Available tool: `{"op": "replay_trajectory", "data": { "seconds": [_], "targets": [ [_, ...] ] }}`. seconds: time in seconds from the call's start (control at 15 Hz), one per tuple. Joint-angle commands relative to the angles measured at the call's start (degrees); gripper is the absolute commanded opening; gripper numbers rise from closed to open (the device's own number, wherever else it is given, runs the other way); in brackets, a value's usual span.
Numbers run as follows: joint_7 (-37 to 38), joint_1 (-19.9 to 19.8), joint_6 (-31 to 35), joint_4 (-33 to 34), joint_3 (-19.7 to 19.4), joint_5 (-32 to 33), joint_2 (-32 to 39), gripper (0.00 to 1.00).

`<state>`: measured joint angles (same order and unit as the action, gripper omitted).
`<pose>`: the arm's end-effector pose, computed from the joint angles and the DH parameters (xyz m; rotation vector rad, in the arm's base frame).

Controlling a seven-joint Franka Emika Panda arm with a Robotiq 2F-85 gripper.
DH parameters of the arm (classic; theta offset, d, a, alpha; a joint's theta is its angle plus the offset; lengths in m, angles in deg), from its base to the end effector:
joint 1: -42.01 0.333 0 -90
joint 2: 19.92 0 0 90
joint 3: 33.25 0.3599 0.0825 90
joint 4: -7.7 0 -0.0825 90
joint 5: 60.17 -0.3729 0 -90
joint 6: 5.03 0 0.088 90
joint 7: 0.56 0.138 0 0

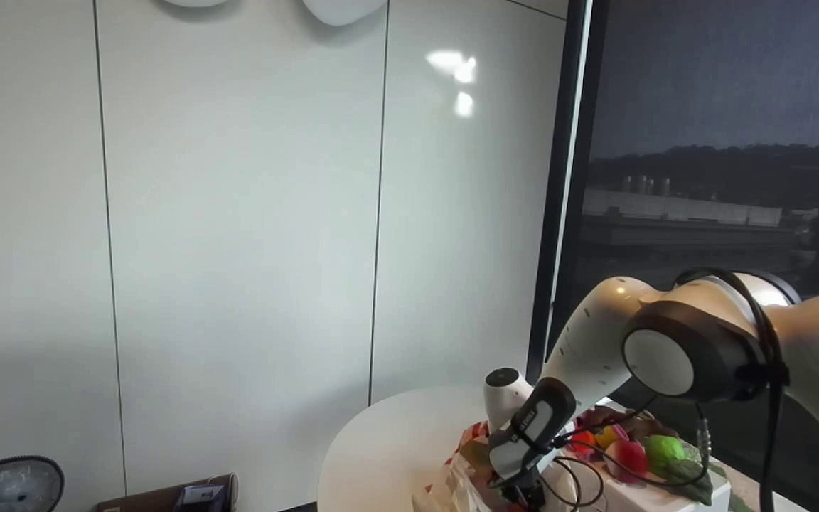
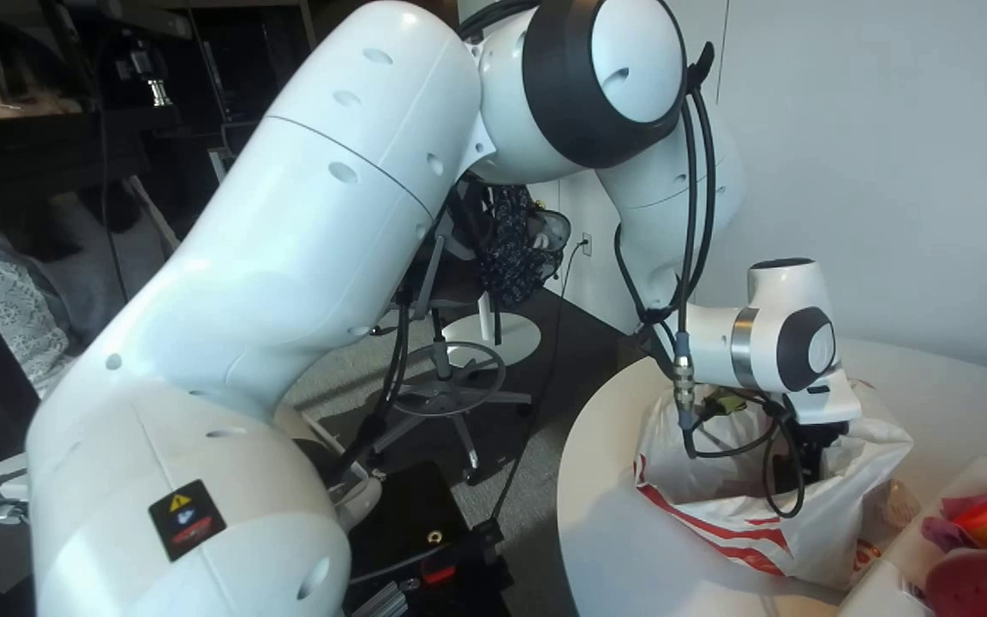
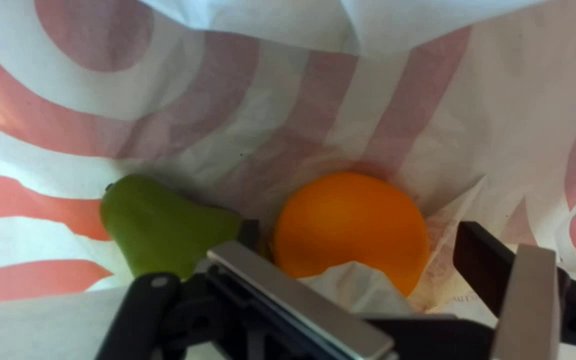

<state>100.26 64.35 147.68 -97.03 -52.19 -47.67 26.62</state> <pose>0.6662 0.0576 0.1212 2.2443 -1.8954 0.4402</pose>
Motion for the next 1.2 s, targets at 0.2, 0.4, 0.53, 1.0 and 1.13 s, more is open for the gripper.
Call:
{"op": "replay_trajectory", "data": {
  "seconds": [0.2,0.4,0.53,1.0,1.13],
  "targets": [
    [1.27,1.08,-0.36,3.87,-1.22,2.66,3.19,1.00],
    [1.41,0.97,-0.69,4.76,-1.72,3.01,4.32,1.00],
    [1.41,0.94,-0.88,5.06,-2.27,3.12,4.84,1.00],
    [-0.04,-0.64,0.31,3.25,-0.95,1.70,3.21,0.57],
    [-4.30,-3.72,1.49,1.44,3.46,-0.32,0.47,0.57]
  ]
}}
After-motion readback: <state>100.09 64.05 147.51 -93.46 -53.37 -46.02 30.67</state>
